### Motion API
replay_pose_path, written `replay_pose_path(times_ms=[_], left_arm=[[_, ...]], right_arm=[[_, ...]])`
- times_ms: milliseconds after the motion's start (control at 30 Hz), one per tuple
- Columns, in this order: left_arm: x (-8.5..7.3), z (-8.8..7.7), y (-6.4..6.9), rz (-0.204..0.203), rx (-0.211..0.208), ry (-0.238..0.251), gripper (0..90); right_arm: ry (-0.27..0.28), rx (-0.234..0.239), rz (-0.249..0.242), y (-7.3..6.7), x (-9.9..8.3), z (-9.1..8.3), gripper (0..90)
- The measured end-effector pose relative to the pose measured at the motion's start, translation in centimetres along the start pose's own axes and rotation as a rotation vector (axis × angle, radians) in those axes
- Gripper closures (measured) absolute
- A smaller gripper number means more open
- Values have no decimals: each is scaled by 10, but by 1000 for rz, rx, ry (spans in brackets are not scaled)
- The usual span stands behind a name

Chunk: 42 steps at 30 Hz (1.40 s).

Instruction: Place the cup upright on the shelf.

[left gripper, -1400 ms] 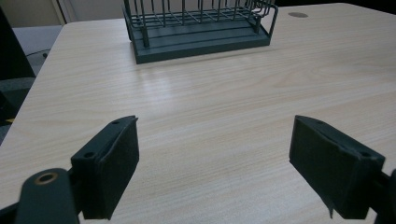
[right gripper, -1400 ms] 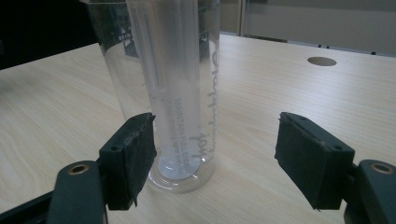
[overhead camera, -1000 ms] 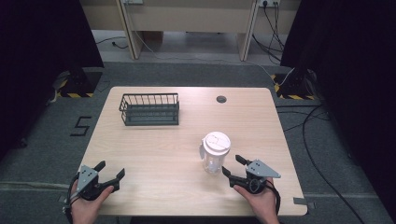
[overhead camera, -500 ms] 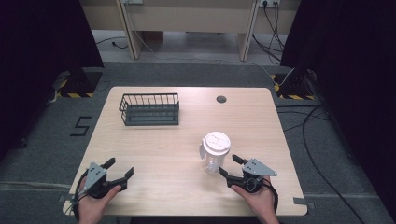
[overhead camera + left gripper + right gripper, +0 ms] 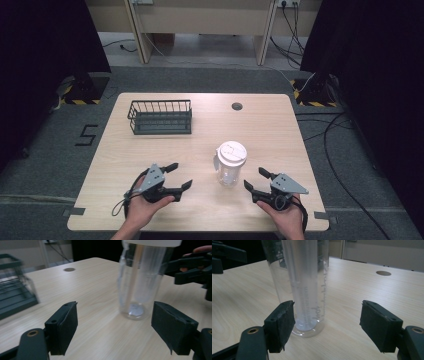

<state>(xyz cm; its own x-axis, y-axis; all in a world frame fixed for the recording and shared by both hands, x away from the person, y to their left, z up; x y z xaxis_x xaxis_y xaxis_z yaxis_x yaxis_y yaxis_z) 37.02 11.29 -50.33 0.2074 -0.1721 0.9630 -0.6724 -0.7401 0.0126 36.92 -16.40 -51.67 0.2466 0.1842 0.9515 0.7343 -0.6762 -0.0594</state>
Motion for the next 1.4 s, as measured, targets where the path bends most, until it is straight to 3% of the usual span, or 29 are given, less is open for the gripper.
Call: replay_pose_path(times_ms=[167,467,600,1000,1133,1233,1400], left_arm=[[1,26,22,40,-50,-15,207],[-4,63,37,75,-59,-36,202],[-4,78,45,92,-82,-45,204],[-5,109,55,133,-119,-60,178],[-4,115,57,131,-115,-55,159],[-4,119,58,150,-105,-54,149],[-3,128,60,136,-104,-43,150]], right_arm=[[13,-24,16,6,-1,-10,279],[32,-77,41,19,-4,-25,273],[39,-89,50,21,-5,-27,274],[35,-98,63,26,-8,-28,271],[36,-105,67,27,-9,-29,268],[32,-108,70,28,-10,-29,267],[27,-109,68,28,-11,-28,267]])
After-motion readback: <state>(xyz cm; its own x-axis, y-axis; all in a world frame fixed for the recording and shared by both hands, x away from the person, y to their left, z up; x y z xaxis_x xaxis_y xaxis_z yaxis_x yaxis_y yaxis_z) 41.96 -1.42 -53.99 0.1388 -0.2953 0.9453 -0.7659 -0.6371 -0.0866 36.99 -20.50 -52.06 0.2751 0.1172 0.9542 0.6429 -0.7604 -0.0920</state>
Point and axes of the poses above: each handheld gripper's, and its own axes: z roughly forward along the jaws, x roughly out of its top, y roughly to its right, the point moved 7 cm from there along z, roughly forward along the jaws, and after that the axes turned 8 degrees about x, right-handed, at the moved point
